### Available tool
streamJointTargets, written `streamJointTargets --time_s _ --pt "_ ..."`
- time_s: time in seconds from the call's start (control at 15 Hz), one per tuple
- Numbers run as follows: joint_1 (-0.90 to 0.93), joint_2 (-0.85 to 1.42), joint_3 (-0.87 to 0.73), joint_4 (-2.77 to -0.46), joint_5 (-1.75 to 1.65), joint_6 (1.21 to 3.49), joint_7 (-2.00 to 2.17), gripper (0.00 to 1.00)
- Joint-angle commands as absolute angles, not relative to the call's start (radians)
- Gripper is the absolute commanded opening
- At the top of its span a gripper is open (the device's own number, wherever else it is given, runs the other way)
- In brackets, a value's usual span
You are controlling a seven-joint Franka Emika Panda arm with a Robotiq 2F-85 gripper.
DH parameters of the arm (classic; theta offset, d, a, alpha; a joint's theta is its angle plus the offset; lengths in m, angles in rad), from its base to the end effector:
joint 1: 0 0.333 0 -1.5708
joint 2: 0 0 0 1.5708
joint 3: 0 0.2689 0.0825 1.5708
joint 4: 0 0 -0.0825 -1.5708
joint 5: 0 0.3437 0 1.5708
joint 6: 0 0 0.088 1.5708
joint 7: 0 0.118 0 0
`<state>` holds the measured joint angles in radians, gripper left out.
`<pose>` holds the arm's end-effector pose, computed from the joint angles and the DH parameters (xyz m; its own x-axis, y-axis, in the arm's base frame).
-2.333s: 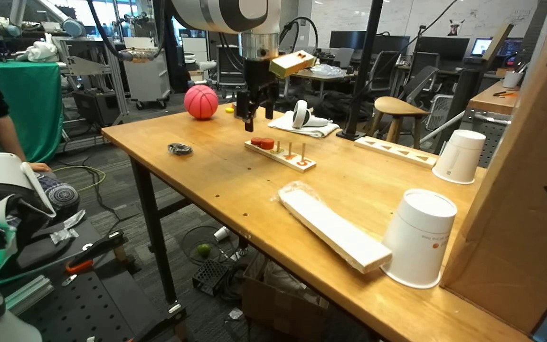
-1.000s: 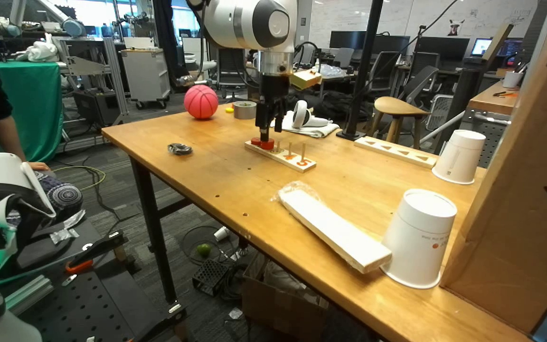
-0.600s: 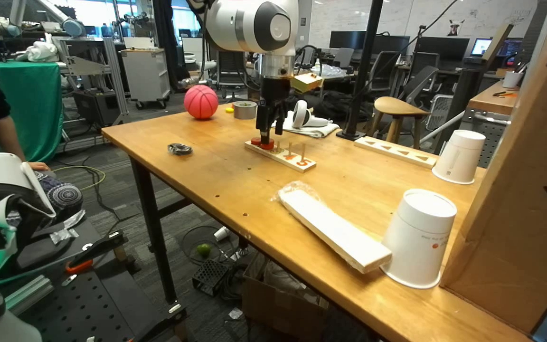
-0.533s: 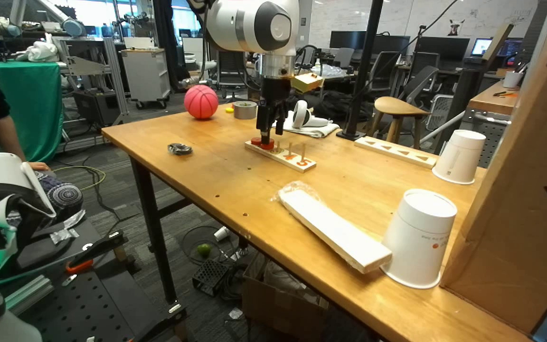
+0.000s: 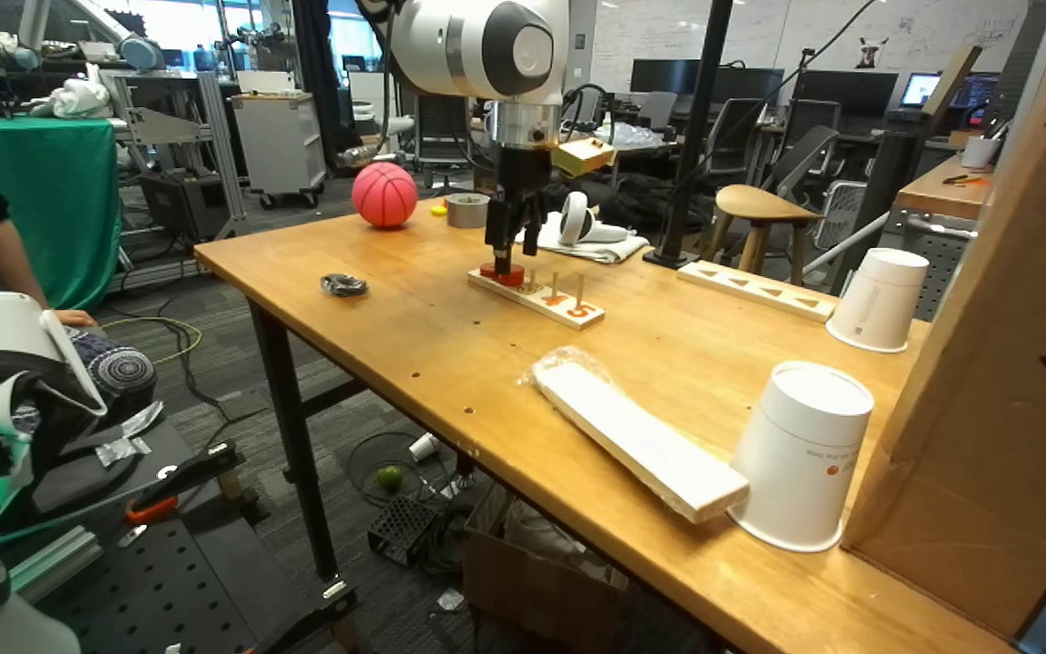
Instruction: Pick up the orange objects and place them at the end of the wooden object
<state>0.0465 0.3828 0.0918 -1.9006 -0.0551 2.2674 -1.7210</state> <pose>0.5722 0.0760 0.2708 -0.3125 0.9499 -0.0053 0.9498 0.3124 -0.0150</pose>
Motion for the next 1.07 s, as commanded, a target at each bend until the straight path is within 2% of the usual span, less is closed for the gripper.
streamJointTargets --time_s 0.0,0.8,0.87,1.0 --pt "0.033 0.335 0.118 -1.956 -0.046 2.295 -1.702 1.0" --pt "0.026 0.329 0.121 -1.988 -0.046 2.332 -1.695 0.99" --pt "0.026 0.331 0.121 -1.987 -0.046 2.332 -1.695 0.75" --pt "0.027 0.336 0.122 -1.983 -0.047 2.328 -1.697 0.71"
